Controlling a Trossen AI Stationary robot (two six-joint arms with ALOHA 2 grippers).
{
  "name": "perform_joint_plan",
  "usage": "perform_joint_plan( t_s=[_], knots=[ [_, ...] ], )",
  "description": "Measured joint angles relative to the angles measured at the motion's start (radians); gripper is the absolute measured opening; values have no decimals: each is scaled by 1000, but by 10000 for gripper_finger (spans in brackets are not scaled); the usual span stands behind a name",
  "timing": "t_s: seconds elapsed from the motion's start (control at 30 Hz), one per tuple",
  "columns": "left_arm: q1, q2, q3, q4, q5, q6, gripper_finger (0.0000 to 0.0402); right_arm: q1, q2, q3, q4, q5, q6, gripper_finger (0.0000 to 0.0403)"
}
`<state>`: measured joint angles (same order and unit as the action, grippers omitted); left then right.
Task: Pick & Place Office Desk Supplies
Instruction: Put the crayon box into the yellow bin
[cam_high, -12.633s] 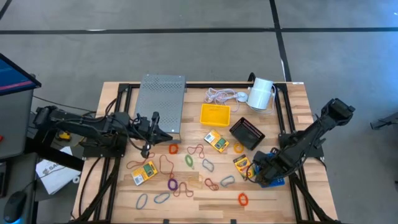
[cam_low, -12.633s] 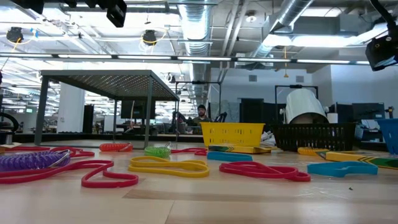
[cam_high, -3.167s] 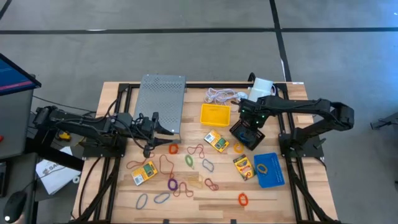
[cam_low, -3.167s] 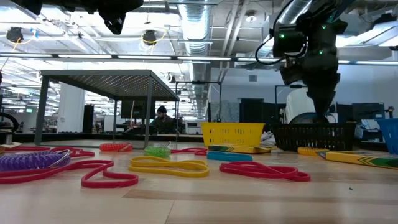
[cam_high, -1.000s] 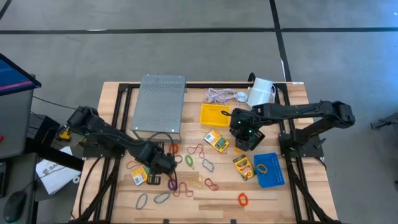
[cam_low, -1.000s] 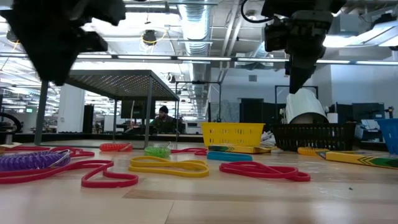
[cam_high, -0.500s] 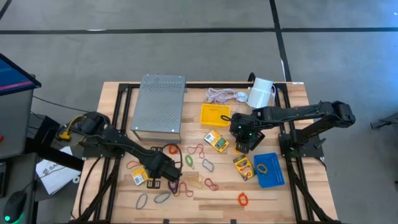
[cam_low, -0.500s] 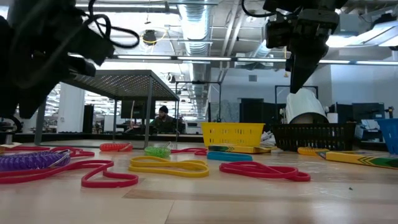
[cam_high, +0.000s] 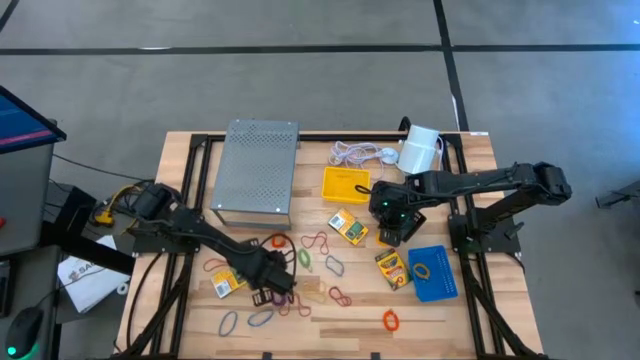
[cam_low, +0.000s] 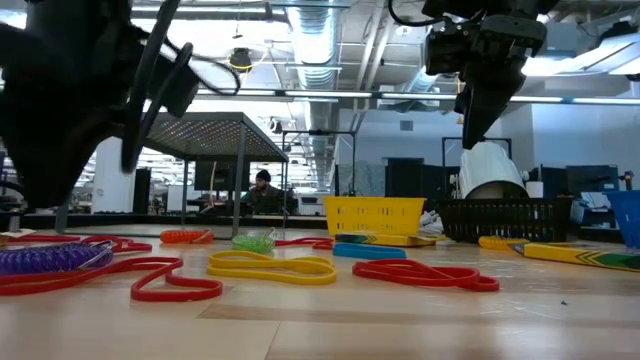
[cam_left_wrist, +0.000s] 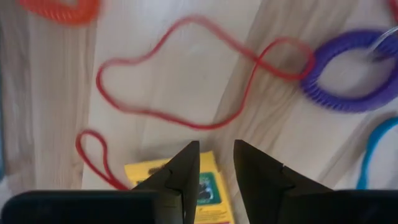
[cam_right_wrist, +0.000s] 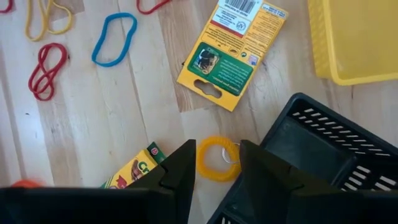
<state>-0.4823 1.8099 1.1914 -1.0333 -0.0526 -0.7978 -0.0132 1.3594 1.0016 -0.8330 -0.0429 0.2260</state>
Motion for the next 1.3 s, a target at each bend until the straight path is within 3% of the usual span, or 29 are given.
perform_joint_plan(
  t_s=[0.27, 0.47, 0.67, 0.87, 1.13, 1.3],
  knots=[
    [-10, 17, 22, -15, -34, 0, 75, 0, 0, 0, 0, 0, -1, 122],
    [-10, 60, 22, -69, 33, 78, 74, 3, 0, 0, 9, -1, -6, 122],
    [-14, -24, 20, -205, 46, 99, 69, 22, 0, 0, 11, -6, 2, 122],
    [-38, -60, -9, -197, 100, 90, 64, 48, 0, 0, 16, -6, 10, 122],
    [-64, -60, -105, -182, 254, 60, 60, 59, 0, 0, 23, -5, 10, 122],
    [-91, -60, -116, -182, 271, 60, 59, 59, 0, 0, 30, -5, 11, 122]
  ],
)
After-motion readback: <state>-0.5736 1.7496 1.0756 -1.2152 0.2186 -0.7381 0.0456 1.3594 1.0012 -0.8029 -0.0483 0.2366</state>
